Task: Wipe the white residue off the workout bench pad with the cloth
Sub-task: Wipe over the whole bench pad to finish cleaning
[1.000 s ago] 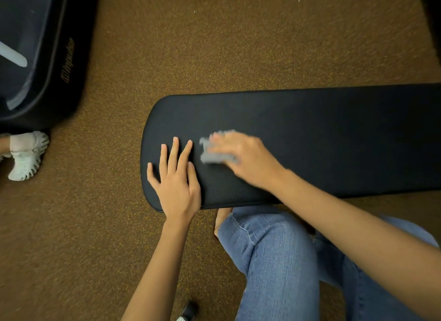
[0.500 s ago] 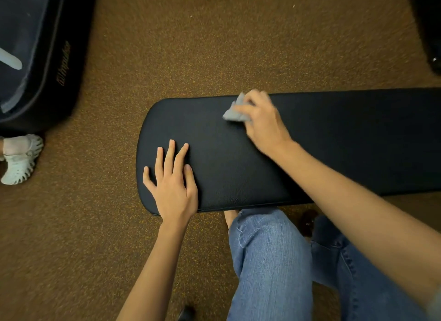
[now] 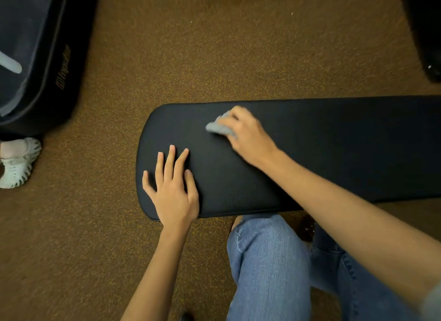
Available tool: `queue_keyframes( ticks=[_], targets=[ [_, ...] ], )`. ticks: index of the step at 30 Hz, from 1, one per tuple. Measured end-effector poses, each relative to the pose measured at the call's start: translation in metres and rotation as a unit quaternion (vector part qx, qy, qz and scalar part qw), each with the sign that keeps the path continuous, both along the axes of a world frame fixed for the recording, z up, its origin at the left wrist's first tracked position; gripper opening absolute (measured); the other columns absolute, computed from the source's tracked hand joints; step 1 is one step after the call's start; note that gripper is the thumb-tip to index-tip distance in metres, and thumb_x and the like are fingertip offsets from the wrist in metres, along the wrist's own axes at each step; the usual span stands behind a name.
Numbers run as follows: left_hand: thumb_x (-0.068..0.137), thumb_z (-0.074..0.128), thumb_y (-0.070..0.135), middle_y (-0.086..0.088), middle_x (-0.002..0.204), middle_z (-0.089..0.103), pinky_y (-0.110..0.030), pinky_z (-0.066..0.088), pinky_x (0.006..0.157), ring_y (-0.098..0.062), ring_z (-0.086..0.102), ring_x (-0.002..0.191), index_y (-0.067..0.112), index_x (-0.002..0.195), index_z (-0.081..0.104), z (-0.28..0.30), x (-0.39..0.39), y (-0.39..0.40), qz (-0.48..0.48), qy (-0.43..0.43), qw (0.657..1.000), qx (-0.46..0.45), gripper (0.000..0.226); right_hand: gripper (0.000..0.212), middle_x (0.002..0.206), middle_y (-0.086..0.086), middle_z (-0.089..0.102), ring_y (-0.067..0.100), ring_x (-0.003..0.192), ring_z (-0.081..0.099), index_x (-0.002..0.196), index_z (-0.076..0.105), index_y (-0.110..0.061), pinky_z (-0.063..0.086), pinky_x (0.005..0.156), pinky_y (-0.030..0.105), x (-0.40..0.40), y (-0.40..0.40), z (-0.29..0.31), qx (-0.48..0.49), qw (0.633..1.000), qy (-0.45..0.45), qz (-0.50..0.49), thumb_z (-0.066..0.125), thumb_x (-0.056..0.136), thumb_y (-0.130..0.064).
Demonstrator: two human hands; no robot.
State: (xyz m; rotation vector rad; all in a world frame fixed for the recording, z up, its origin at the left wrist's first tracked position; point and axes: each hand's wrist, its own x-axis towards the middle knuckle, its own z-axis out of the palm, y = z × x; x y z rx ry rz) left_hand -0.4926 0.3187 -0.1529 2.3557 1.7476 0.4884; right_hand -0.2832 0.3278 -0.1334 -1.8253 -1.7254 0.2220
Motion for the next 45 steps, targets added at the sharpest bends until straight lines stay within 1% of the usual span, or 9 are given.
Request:
queue_keyframes(
  ticks=[3, 8, 10, 16, 23, 29, 35, 41, 45],
  targets=[
    [0.098, 0.035, 0.032, 0.011, 0.157, 0.032, -0.051, 0.009, 0.118, -0.011, 0.018, 0.149, 0.037, 0.142, 0.044, 0.000, 0.000, 0.000, -0.001, 0.001, 1.000, -0.002, 0.045, 0.028, 0.089, 0.020, 0.055, 0.036, 0.085, 0.059, 0.103, 0.071, -0.006, 0.050, 0.076, 0.039, 0.002, -0.009, 0.006, 0.005, 0.998, -0.003, 0.062, 0.062, 0.079, 0.006],
    [0.099, 0.035, 0.032, 0.012, 0.158, 0.030, -0.052, 0.010, 0.118, -0.010, 0.017, 0.149, 0.037, 0.143, 0.043, 0.000, 0.000, -0.001, -0.001, 0.001, 1.000, -0.008, 0.045, 0.022, 0.093, 0.018, 0.050, 0.031, 0.084, 0.055, 0.105, 0.073, -0.007, 0.051, 0.076, 0.046, 0.037, 0.022, 0.002, -0.021, 0.995, 0.039, -0.091, 0.057, 0.090, -0.003],
    [0.099, 0.034, 0.032, 0.012, 0.159, 0.028, -0.052, 0.011, 0.117, -0.009, 0.015, 0.149, 0.037, 0.143, 0.042, -0.001, -0.001, -0.001, -0.002, 0.005, 1.000, -0.011, 0.045, 0.026, 0.094, 0.017, 0.052, 0.032, 0.086, 0.059, 0.106, 0.074, -0.013, 0.052, 0.079, 0.041, 0.021, 0.013, 0.001, -0.013, 0.996, 0.059, -0.064, 0.062, 0.086, -0.002],
    [0.099, 0.034, 0.032, 0.011, 0.159, 0.028, -0.053, 0.013, 0.117, -0.010, 0.016, 0.149, 0.037, 0.144, 0.041, 0.000, -0.001, 0.001, -0.005, 0.018, 1.000, -0.007, 0.045, 0.038, 0.090, 0.017, 0.053, 0.030, 0.085, 0.057, 0.106, 0.073, -0.006, 0.049, 0.076, 0.032, 0.013, -0.045, 0.001, -0.021, 0.995, 0.032, 0.092, 0.065, 0.074, 0.014],
    [0.099, 0.034, 0.032, 0.012, 0.158, 0.030, -0.054, 0.015, 0.116, -0.011, 0.018, 0.149, 0.039, 0.143, 0.041, 0.001, 0.000, -0.001, -0.002, 0.020, 1.000, -0.010, 0.046, 0.034, 0.090, 0.017, 0.052, 0.033, 0.084, 0.058, 0.106, 0.073, -0.007, 0.053, 0.076, 0.044, 0.045, -0.007, -0.005, 0.006, 0.996, 0.036, -0.084, 0.063, 0.077, 0.010],
    [0.099, 0.034, 0.031, 0.012, 0.158, 0.031, -0.054, 0.016, 0.116, -0.012, 0.019, 0.149, 0.040, 0.144, 0.041, 0.001, -0.001, -0.001, -0.006, 0.022, 1.000, -0.007, 0.046, 0.036, 0.090, 0.017, 0.054, 0.030, 0.084, 0.055, 0.104, 0.071, -0.004, 0.050, 0.075, 0.034, 0.025, -0.054, -0.002, -0.016, 0.996, 0.008, 0.086, 0.061, 0.075, 0.015],
    [0.099, 0.032, 0.033, 0.011, 0.158, 0.030, -0.053, 0.015, 0.116, -0.013, 0.018, 0.149, 0.040, 0.144, 0.040, 0.003, -0.001, -0.001, -0.007, 0.025, 1.000, -0.016, 0.047, 0.034, 0.093, 0.019, 0.056, 0.035, 0.090, 0.059, 0.108, 0.071, -0.003, 0.054, 0.078, 0.046, 0.052, -0.020, -0.004, 0.004, 0.998, 0.020, -0.067, 0.062, 0.079, 0.011],
    [0.099, 0.032, 0.032, 0.011, 0.158, 0.030, -0.053, 0.015, 0.116, -0.013, 0.018, 0.149, 0.040, 0.145, 0.039, 0.003, -0.001, -0.001, -0.008, 0.029, 0.999, -0.018, 0.047, 0.032, 0.095, 0.017, 0.057, 0.032, 0.090, 0.059, 0.105, 0.069, -0.001, 0.050, 0.081, 0.038, 0.004, -0.083, 0.003, -0.040, 0.988, 0.029, 0.146, 0.056, 0.078, 0.008],
    [0.099, 0.031, 0.034, 0.010, 0.158, 0.030, -0.053, 0.014, 0.117, -0.014, 0.018, 0.149, 0.040, 0.145, 0.039, 0.004, 0.000, -0.001, -0.010, 0.029, 0.999, -0.019, 0.047, 0.030, 0.091, 0.019, 0.055, 0.034, 0.084, 0.058, 0.106, 0.069, 0.000, 0.053, 0.075, 0.044, 0.047, -0.064, -0.001, -0.007, 0.996, -0.012, 0.085, 0.056, 0.080, 0.008]
  ],
)
